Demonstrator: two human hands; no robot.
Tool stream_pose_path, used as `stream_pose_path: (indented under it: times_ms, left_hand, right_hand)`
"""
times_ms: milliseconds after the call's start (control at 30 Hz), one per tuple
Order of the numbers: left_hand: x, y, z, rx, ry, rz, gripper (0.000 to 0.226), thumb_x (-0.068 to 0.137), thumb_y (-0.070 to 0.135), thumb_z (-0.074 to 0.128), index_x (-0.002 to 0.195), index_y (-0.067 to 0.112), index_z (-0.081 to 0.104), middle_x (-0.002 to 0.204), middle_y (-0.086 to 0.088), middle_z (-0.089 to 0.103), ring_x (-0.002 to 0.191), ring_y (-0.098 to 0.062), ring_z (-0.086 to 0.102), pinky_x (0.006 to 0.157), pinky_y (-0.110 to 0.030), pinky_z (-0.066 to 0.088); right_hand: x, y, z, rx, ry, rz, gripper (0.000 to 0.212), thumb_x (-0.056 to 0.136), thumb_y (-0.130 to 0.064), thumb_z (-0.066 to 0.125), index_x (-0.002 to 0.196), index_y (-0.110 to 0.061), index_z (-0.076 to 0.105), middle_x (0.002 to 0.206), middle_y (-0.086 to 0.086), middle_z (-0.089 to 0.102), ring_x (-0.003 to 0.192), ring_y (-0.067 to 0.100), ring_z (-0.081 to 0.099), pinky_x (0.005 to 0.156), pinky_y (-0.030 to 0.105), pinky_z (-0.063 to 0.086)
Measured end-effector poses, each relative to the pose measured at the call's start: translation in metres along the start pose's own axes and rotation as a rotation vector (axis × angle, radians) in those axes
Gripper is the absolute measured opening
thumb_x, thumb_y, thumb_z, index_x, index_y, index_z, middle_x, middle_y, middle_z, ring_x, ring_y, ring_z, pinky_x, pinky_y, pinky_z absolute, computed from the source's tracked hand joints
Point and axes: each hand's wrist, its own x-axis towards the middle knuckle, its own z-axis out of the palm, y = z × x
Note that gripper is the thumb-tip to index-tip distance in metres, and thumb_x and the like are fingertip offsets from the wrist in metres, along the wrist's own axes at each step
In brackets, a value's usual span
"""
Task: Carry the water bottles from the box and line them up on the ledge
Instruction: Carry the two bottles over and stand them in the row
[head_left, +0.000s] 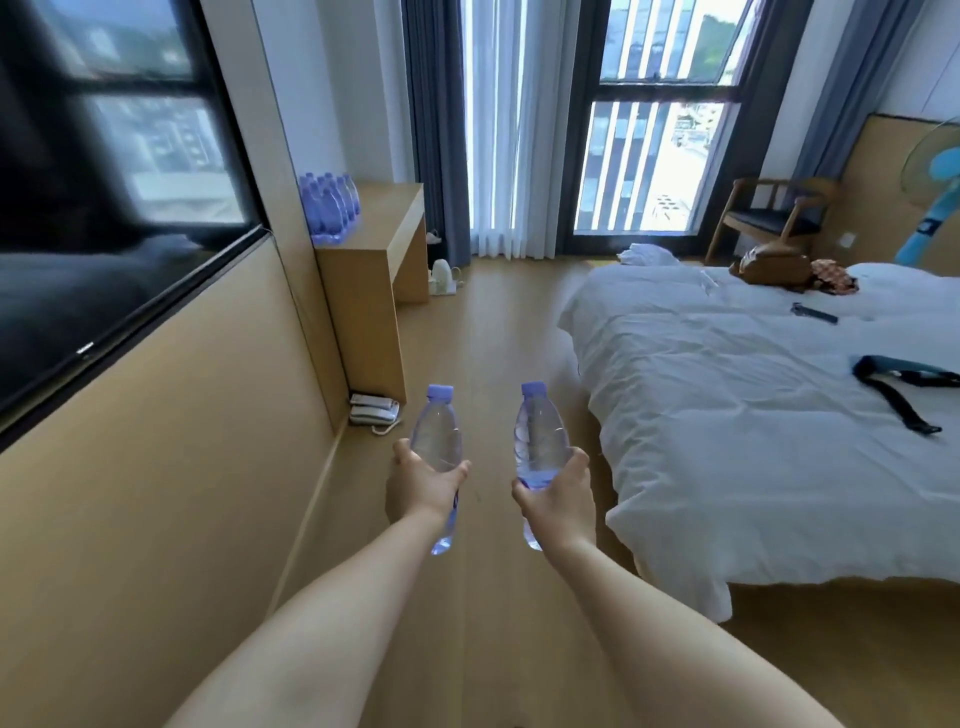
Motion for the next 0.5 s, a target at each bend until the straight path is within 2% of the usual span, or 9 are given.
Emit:
stream_pose_path:
  times_ms: [167,333,500]
  left_hand:
    - [0.107,0.053,0.034,-0.076,0.017,-0.018,0.067,0.069,0.044,0.079,0.118,0.018,0.041,0.111,-0.003,0.063,0.098,-0.029,0.062,0.087,-0.043,0.052]
    - [0.210,0.085,0.061,-0.102,0.075,-0.034,0.069,0.069,0.041,0.081,0.118,0.016,0.040,0.112,-0.005,0.062,0.099,-0.030,0.062,0.088,-0.044,0.051]
    - [0.323,0.106,0.101,-0.084,0.090,-0.036,0.067,0.068,0.040,0.082,0.113,0.012,0.041,0.111,-0.008,0.060,0.098,-0.031,0.061,0.087,-0.045,0.051]
  right_hand:
    - [0.131,-0.038,0.023,-0.027,-0.039,-0.051,0.072,0.077,-0.029,0.077,0.134,-0.013,0.035,0.124,0.006,0.050,0.108,0.026,0.057,0.090,0.039,0.051]
    - [0.227,-0.068,0.061,-0.009,-0.103,-0.093,0.068,0.075,-0.029,0.074,0.131,-0.017,0.037,0.121,0.000,0.050,0.107,0.023,0.057,0.089,0.040,0.051]
    - [0.334,-0.083,0.119,0.029,-0.114,-0.071,0.064,0.076,-0.028,0.073,0.128,-0.018,0.038,0.120,-0.002,0.050,0.104,0.021,0.057,0.085,0.034,0.050]
